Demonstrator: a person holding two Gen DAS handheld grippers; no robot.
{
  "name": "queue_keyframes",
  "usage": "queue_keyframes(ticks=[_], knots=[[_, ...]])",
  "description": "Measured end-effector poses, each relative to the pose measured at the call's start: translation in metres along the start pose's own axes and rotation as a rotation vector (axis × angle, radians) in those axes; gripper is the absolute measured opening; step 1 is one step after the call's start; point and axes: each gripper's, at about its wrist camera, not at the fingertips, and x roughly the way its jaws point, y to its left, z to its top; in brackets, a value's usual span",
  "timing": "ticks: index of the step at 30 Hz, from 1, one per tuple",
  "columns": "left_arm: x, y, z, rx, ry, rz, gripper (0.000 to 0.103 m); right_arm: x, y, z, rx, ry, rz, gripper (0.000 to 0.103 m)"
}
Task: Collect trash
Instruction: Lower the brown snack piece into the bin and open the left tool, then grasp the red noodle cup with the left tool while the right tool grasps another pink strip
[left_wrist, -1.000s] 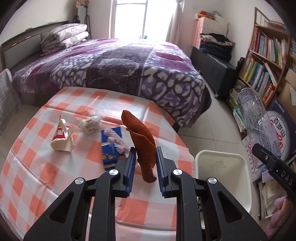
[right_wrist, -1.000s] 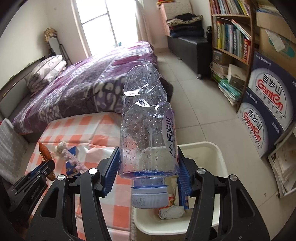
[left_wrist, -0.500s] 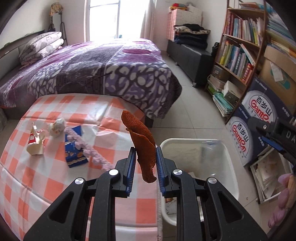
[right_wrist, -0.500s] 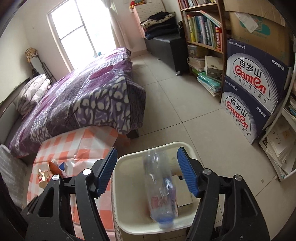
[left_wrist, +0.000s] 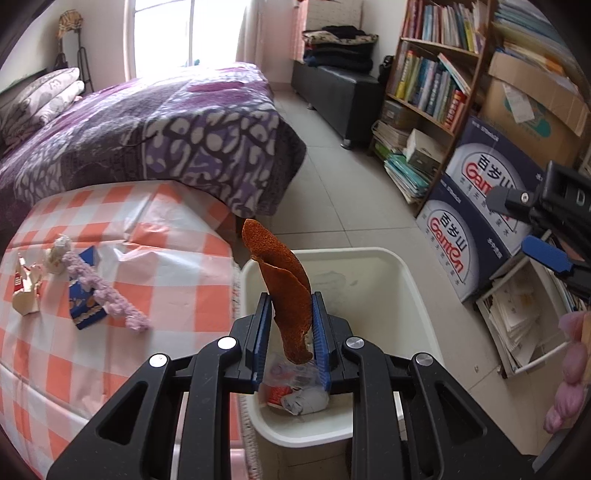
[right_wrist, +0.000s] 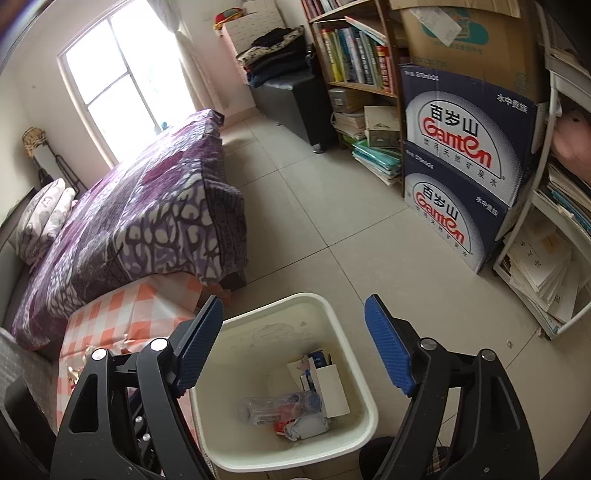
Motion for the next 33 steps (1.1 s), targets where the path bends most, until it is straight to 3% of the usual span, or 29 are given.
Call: queue_keyframes(ticks=[4, 6, 7, 8, 11, 14, 24, 33], knots=[[0.009, -0.012, -0.004, 0.02, 0.033, -0.058, 0.023, 0.0, -0.012, 0.004, 0.036, -0.001, -0.013, 0.08], [0.011, -0.015, -0.006, 0.032, 0.05, -0.087, 0.036, 0.0, -0.016, 0.005, 0.048, -0.001, -0.014, 0.082], [0.011, -0.016, -0.006, 0.033, 0.055, -0.105, 0.049, 0.0, -0.018, 0.006, 0.055, 0.0, -0.013, 0.082], [0.01, -0.016, -0.006, 0.034, 0.054, -0.12, 0.057, 0.0, -0.019, 0.006, 0.062, 0.002, -0.011, 0.083], [0.008, -0.017, -0.007, 0.048, 0.046, -0.122, 0.069, 0.001, -0.02, 0.007, 0.076, 0.008, -0.004, 0.085], [0.006, -0.012, -0.007, 0.049, 0.042, -0.095, 0.071, 0.003, -0.016, 0.005, 0.076, 0.019, 0.003, 0.088], [0.005, 0.051, -0.003, -0.02, 0.075, 0.076, 0.08, 0.018, 0.019, -0.005, 0.058, 0.095, 0.02, 0.094], [0.011, 0.141, 0.004, -0.059, 0.129, 0.314, 0.086, 0.043, 0.077, -0.027, -0.045, 0.176, 0.033, 0.096]])
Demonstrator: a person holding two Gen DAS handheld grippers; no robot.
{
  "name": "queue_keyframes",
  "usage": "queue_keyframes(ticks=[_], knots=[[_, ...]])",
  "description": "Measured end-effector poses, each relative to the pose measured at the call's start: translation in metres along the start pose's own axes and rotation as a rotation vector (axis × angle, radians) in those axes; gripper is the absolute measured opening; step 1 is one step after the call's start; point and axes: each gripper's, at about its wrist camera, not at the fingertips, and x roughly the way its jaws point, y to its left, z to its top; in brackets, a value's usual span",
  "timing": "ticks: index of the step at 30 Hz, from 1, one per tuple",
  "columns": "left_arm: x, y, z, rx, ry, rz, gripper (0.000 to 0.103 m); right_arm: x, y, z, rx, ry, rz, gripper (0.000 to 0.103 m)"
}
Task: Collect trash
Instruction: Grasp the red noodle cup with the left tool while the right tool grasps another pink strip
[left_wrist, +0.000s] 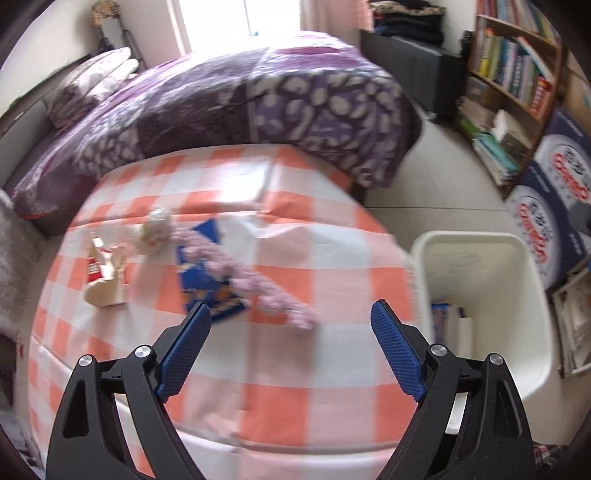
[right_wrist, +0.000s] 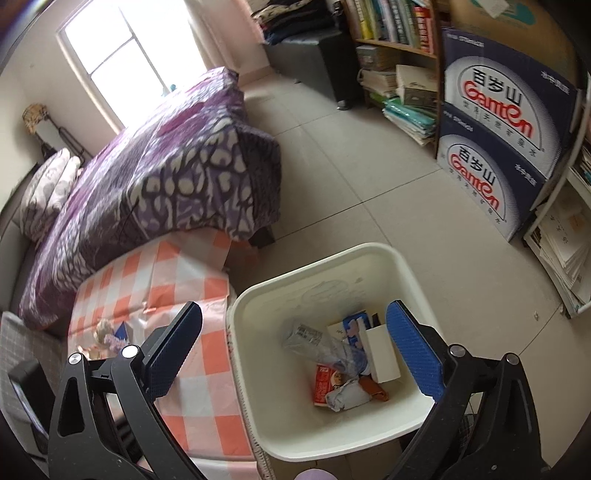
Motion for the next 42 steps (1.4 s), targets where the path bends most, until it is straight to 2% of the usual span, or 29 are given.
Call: queue_keyframes(ticks=[3, 7, 12, 19, 26, 28, 30, 31, 32, 33, 34, 35, 39, 42], knots=[[0.008, 0.032, 0.005, -0.03, -0.002, 0.08, 0.086, 0.015, 0.022, -0.005, -0.042, 0.029, 0.0, 0.096], [0.021, 0.086, 0.014, -0.095, -0.009, 0.233, 0.089, 0.037, 0.057, -0.015, -0.125, 0.063, -0.006, 0.096], [0.037, 0.143, 0.017, -0.207, 0.004, 0.33, 0.089, 0.063, 0.106, -0.035, -0.284, 0.118, 0.044, 0.096], [0.072, 0.198, 0.01, -0.34, 0.092, 0.291, 0.089, 0.093, 0.174, -0.077, -0.547, 0.21, 0.138, 0.096], [0.092, 0.215, 0.005, -0.392, 0.119, 0.223, 0.089, 0.113, 0.207, -0.106, -0.645, 0.25, 0.158, 0.095], [0.097, 0.219, 0.002, -0.394, 0.126, 0.211, 0.088, 0.12, 0.212, -0.112, -0.664, 0.261, 0.155, 0.088], [0.1, 0.219, 0.0, -0.394, 0.132, 0.189, 0.081, 0.129, 0.216, -0.117, -0.67, 0.292, 0.154, 0.062], [0.103, 0.219, -0.002, -0.388, 0.144, 0.175, 0.074, 0.128, 0.217, -0.117, -0.673, 0.28, 0.147, 0.06], [0.104, 0.22, -0.004, -0.387, 0.15, 0.168, 0.072, 0.126, 0.219, -0.117, -0.678, 0.263, 0.152, 0.049], [0.103, 0.22, -0.005, -0.388, 0.144, 0.162, 0.072, 0.126, 0.221, -0.117, -0.673, 0.271, 0.176, 0.033], [0.102, 0.22, -0.006, -0.383, 0.133, 0.159, 0.068, 0.124, 0.221, -0.116, -0.664, 0.278, 0.194, 0.026], [0.101, 0.22, -0.006, -0.376, 0.131, 0.161, 0.062, 0.123, 0.222, -0.116, -0.657, 0.278, 0.201, 0.023], [0.094, 0.223, -0.009, -0.396, 0.119, 0.135, 0.06, 0.115, 0.221, -0.115, -0.651, 0.25, 0.204, 0.012], [0.086, 0.223, -0.009, -0.395, 0.098, 0.139, 0.059, 0.104, 0.217, -0.11, -0.624, 0.224, 0.221, 0.01]])
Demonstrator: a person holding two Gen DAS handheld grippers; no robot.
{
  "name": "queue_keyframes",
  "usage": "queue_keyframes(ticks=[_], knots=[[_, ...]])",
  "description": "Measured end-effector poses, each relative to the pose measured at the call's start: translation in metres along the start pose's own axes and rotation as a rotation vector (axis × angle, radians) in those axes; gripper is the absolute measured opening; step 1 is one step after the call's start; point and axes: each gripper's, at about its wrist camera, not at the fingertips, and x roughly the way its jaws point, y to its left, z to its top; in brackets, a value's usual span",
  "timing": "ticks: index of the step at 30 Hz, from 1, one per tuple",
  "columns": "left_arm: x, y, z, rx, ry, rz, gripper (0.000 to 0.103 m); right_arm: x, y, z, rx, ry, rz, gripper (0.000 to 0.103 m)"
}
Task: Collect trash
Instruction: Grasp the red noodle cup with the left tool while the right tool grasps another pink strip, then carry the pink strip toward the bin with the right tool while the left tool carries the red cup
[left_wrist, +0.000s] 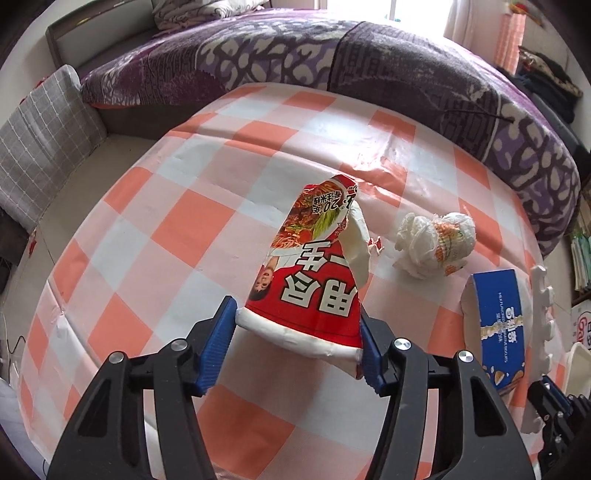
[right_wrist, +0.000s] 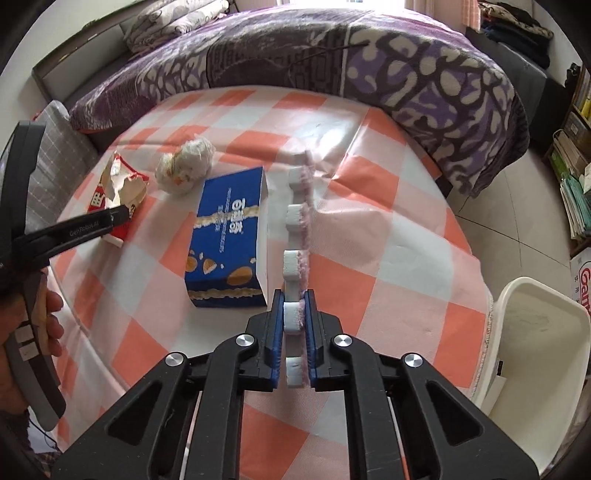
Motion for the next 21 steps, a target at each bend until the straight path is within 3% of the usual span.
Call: queue_keyframes(ticks=[21], knots=[[-0.103, -0.008, -0.001, -0.033, -0.205, -0.049, 0.059, -0.094, -0.005, 0.007, 0.03, -0.237, 0.066, 0.01]])
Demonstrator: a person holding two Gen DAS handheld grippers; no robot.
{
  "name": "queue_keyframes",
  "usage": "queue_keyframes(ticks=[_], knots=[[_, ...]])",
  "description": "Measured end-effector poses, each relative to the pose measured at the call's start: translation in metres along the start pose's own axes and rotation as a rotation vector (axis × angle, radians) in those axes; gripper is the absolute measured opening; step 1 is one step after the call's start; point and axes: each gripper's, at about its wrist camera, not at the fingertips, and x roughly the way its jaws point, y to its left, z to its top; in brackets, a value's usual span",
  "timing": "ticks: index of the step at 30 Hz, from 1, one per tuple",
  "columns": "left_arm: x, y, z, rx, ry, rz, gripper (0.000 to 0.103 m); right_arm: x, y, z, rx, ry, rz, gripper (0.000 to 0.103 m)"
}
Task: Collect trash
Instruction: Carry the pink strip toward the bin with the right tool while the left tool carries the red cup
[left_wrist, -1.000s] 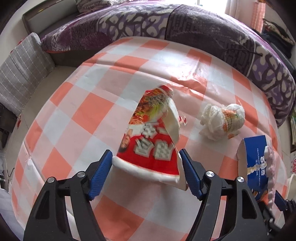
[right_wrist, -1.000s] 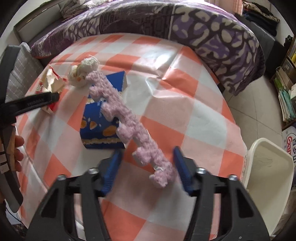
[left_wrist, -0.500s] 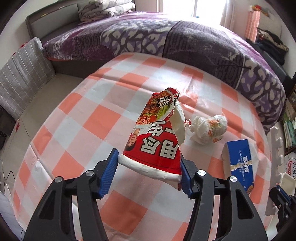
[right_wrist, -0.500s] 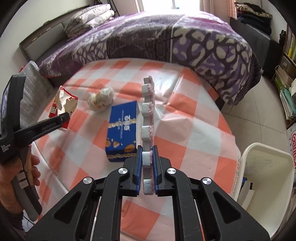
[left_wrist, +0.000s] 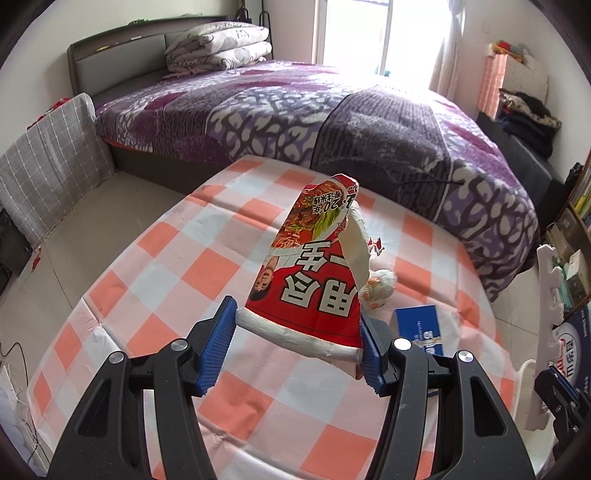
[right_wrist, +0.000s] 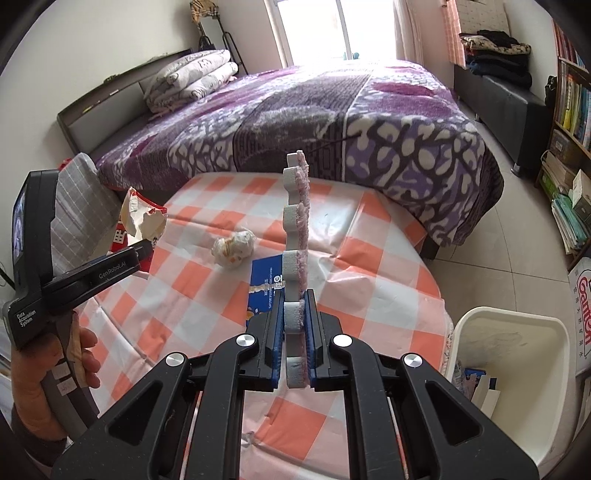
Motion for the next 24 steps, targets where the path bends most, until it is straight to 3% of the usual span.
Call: queue_keyframes(ticks=[9, 24], knots=[[-0.029, -0.018, -0.005, -0.009, -0.053, -0.033, 0.059, -0.03, -0.019, 0.001, 0.034, -0.059, -0.023, 0.01], [-0.061, -0.066, -0.018, -0.019, -0.082, -0.157, 0.059, -0.067, -0.066, -0.005, 0.116, -0.125, -0.124, 0.01]])
